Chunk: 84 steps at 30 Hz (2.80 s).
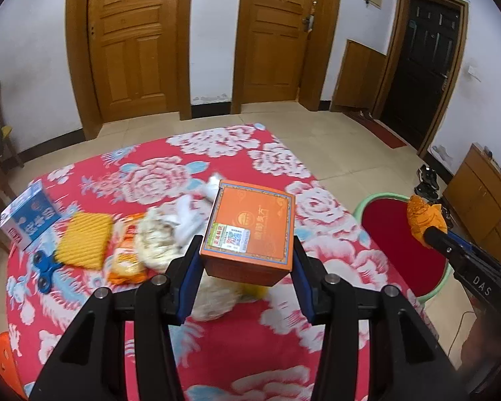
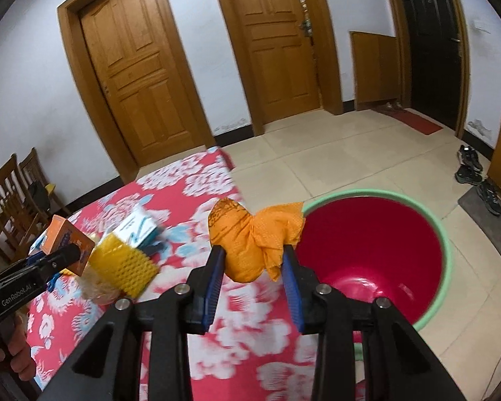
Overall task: Collect trash
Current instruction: 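Carry the orange gloves over the red bucket with the right tool and release, then move the orange box over the bucket with the left tool and release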
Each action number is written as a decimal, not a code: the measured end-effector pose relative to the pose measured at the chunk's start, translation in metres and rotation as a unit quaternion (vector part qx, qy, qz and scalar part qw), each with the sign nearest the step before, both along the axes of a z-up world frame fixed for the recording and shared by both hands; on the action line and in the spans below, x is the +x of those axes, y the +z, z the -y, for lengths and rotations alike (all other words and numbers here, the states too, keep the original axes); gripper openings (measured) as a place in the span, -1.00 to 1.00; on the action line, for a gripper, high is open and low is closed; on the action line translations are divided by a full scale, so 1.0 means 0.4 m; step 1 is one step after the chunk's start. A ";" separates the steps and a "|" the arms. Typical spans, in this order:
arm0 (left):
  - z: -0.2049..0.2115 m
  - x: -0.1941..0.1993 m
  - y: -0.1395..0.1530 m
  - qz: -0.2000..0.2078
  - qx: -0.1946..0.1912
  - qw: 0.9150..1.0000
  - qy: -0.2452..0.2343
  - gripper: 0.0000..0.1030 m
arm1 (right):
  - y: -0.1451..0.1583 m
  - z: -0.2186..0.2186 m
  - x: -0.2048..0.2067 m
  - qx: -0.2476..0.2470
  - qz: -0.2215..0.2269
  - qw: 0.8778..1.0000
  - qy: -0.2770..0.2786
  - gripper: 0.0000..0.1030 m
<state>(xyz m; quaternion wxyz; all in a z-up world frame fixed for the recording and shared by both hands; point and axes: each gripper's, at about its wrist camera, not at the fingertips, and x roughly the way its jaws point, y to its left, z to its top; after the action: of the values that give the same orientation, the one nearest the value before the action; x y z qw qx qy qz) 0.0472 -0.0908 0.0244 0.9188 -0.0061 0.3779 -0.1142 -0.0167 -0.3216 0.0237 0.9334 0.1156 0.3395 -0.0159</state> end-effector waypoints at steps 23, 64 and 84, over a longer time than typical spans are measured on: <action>0.330 0.077 -0.088 -0.023 0.040 0.993 -0.105 -0.03 | -0.105 0.246 -0.019 0.022 -0.033 0.995 -0.095 -0.25; 0.462 0.087 -0.117 -0.044 0.016 0.982 -0.184 0.12 | -0.142 0.325 -0.037 0.050 -0.041 0.988 -0.141 0.34; 0.242 0.039 -0.036 -0.030 -0.004 0.995 -0.099 0.12 | -0.051 0.176 -0.057 0.053 -0.015 0.995 -0.084 0.40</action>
<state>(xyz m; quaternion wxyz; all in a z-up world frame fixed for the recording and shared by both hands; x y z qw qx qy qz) 0.0628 -0.1876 0.0101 0.8912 0.0243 0.4036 -0.2055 -0.0394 -0.3922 0.0032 0.9161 0.1925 0.3430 -0.0783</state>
